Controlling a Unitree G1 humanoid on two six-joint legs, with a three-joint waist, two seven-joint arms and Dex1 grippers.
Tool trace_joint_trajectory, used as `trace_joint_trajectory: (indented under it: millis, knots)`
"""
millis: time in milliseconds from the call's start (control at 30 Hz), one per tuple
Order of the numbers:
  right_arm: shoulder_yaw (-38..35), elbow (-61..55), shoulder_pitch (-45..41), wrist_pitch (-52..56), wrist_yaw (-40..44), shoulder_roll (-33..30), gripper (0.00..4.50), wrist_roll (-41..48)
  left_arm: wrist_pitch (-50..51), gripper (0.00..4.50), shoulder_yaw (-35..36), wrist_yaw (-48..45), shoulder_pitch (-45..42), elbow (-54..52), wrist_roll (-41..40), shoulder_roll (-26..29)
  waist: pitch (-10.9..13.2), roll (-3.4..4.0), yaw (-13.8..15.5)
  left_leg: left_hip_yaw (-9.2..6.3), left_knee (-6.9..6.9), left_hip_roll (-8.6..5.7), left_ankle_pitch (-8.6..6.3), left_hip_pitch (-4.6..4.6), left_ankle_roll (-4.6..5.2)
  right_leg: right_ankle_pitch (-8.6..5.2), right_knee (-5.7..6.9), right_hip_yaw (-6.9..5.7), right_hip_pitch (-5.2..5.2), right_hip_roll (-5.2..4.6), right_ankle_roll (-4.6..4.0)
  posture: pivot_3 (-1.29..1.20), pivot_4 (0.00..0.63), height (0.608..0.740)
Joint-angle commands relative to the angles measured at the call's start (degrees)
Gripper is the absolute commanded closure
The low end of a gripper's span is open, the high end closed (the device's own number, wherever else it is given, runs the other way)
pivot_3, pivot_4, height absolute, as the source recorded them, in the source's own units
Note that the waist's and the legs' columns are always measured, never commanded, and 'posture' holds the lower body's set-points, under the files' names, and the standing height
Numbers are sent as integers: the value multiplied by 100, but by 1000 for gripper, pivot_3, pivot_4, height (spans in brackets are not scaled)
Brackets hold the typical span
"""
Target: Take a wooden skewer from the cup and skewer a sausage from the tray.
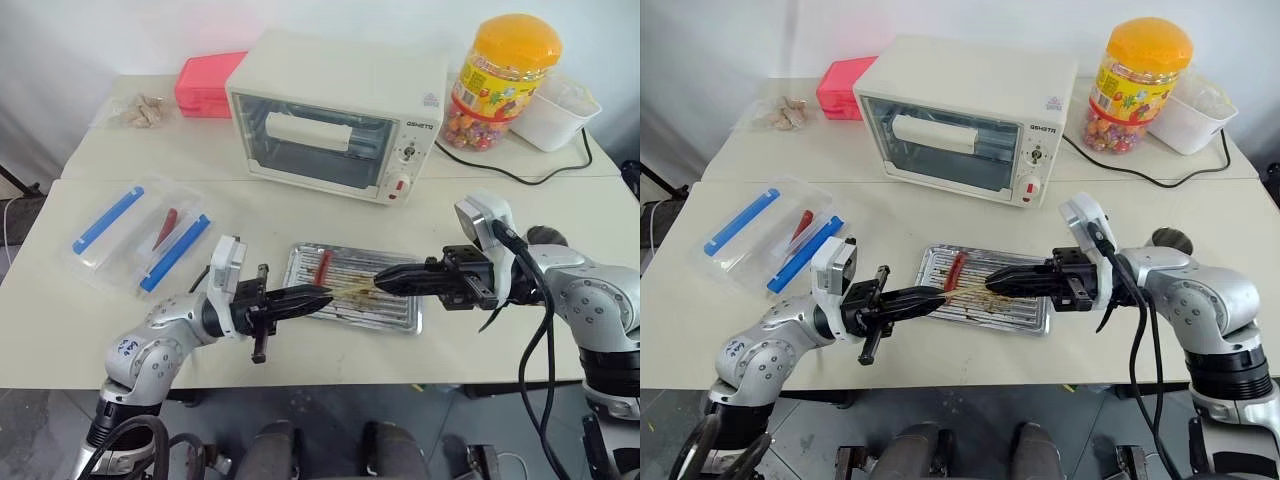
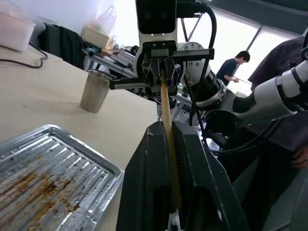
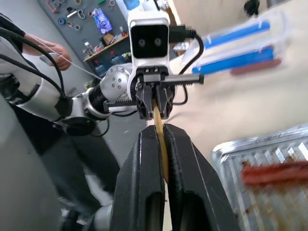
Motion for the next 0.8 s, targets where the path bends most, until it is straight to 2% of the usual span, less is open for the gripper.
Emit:
trace_joint_trajectory:
  millis: [33,200,300,367,467,567,700,800]
  knots:
    - [-75,-177,116,-356,-13,11,3058,-191,14,4500,186,-54,-61,-160,-176,112,0,0,-4,1,-1,0,0,0,0,0,-1,0,0,0,0,0,150,740]
    - [-353,-54,519,-1155,305,-371,1393,-784,-243,4500,396,-269,42,19,61,422,0,0,8,3,-4,-1,0,0,0,0,-1,-1,-2,1,0,0,150,740]
    - [-674,143,1053,-1569,727,-972,374,-1157,-494,4500,778,-355,185,256,189,652,0,0,19,8,-4,-2,0,1,1,0,-10,0,2,0,0,0,150,740]
    - [-870,251,1431,-1963,843,-1186,35,-1421,-648,4500,1020,-422,347,363,284,812,1,-2,16,4,-6,-2,0,1,0,0,-13,-4,4,1,0,0,150,740]
    - [-1353,480,1862,-2890,556,-959,35,-1794,-902,4500,1410,-404,733,428,404,985,2,-4,-10,13,-12,1,0,3,0,0,-18,-5,3,2,0,0,150,740]
    - [-1768,422,2660,-3847,453,-836,35,-2344,-1895,4500,1829,-343,1358,466,1094,989,2,-4,-7,28,-19,6,0,17,0,0,-24,0,7,2,0,0,150,740]
    - [-1817,148,3244,-4133,321,-672,35,-2445,-1966,4500,2325,143,1761,312,977,841,3,-5,8,32,-16,8,0,18,0,1,-32,4,14,2,3,0,150,740]
    - [-1566,-38,3087,-4130,198,-514,35,-2371,-1816,4500,2685,415,2200,121,700,692,3,-5,-4,32,-12,8,0,27,1,4,-34,14,21,-1,7,0,150,740]
